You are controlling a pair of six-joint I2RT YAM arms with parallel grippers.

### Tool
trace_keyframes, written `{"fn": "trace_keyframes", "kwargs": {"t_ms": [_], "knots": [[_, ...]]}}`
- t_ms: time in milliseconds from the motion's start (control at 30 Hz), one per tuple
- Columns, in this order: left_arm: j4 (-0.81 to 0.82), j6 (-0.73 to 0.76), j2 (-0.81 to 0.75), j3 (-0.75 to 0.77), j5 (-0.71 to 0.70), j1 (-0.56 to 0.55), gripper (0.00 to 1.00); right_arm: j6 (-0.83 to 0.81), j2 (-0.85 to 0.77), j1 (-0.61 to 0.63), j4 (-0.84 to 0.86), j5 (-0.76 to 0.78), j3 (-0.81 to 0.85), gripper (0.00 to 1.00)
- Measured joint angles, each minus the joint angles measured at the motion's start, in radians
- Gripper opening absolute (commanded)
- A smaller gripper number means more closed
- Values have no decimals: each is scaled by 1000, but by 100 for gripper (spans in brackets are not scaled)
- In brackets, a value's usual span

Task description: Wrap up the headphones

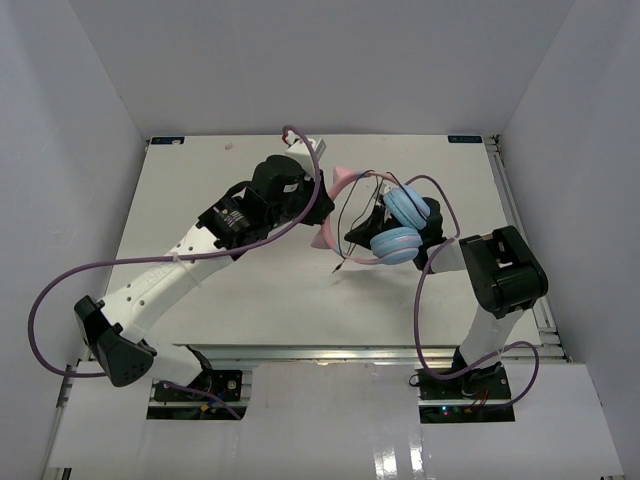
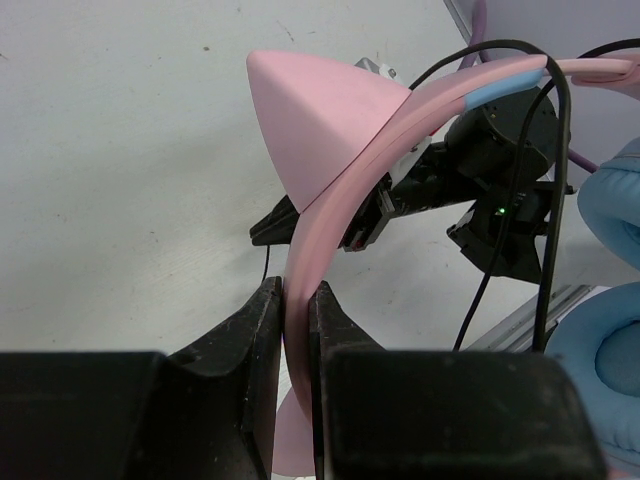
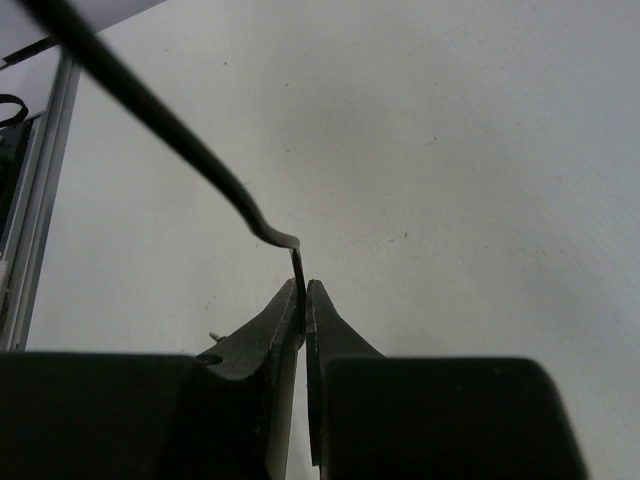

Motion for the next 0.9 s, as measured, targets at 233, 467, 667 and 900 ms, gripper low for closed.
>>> {"fn": "trace_keyframes", "kwargs": {"t_ms": [233, 467, 667, 900], "knots": [[-1, 0, 7, 2, -1, 0, 0, 105, -25, -17, 117, -21, -71, 8], [-12, 1, 7, 2, -9, -1, 0, 337, -95, -190, 280, -59, -135, 8], [-33, 5, 7, 2, -17, -1, 0, 528, -96, -322, 319, -73, -138, 8], [-63, 8, 6, 4, -27, -1, 0, 498, -69, -325, 319, -83, -140, 8]]}}
